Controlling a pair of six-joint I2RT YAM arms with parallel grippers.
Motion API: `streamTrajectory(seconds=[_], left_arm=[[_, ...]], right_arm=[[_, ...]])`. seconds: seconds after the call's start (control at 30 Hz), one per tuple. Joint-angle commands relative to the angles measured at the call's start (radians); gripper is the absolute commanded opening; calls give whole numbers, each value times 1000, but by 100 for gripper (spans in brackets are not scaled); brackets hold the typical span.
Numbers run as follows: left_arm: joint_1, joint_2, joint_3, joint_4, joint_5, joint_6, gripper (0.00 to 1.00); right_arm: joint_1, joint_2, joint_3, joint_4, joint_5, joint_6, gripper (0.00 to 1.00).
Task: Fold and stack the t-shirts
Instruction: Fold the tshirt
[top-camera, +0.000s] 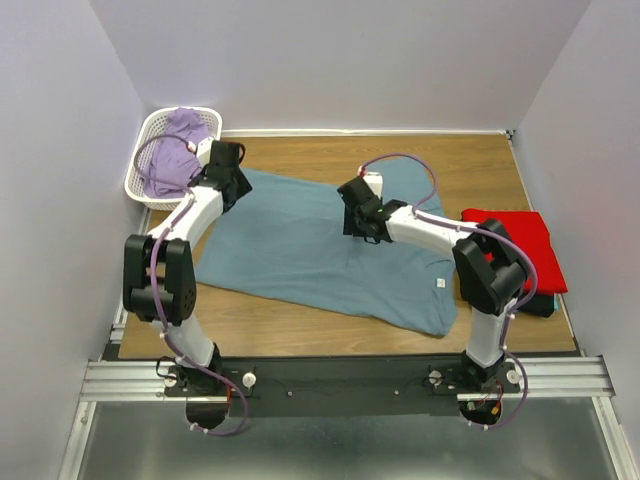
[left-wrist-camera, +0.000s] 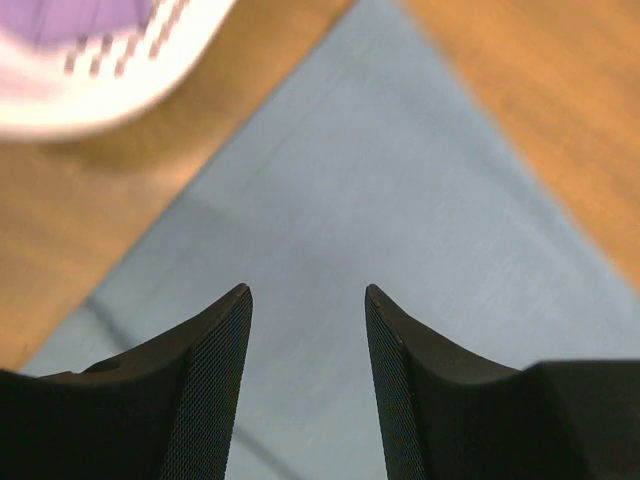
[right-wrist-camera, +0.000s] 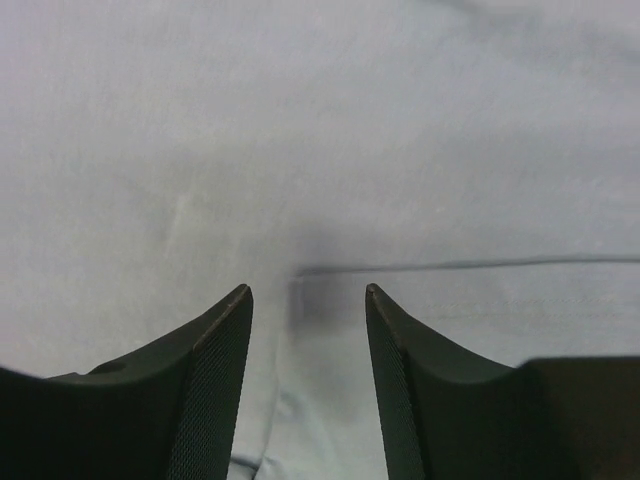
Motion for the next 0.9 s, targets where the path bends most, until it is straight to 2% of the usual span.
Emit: streamTrajectory(seconds=[0.0,0.1,0.27,0.43,0.6,0.83,0.87], left_arm=[[-6,161,222,-101,-182,-28,57],[-6,322,482,-198,-256,-44,57],[-6,567,737,-313,-285,-90,57],[-6,724,984,-359,-264,-113,56],[-4,817,1066,-329,-234,-117,54],[-2,859,1045,-335,-216,-163,54],[-2,864,1043,-338,-213,-174,50]], right_arm=[[-83,-62,42,7,-14,-12,57],[-149,-91,30,12,-39,-6,57],[-219,-128,15,33,-78,-9,56],[-236,-143,18,52,-105,-18,56],[-251,-151,-7,75,-125,-21,56],[-282,-189,-56,98,-144,-18,55],[-285,-194,-59,101,-148,-18,55]])
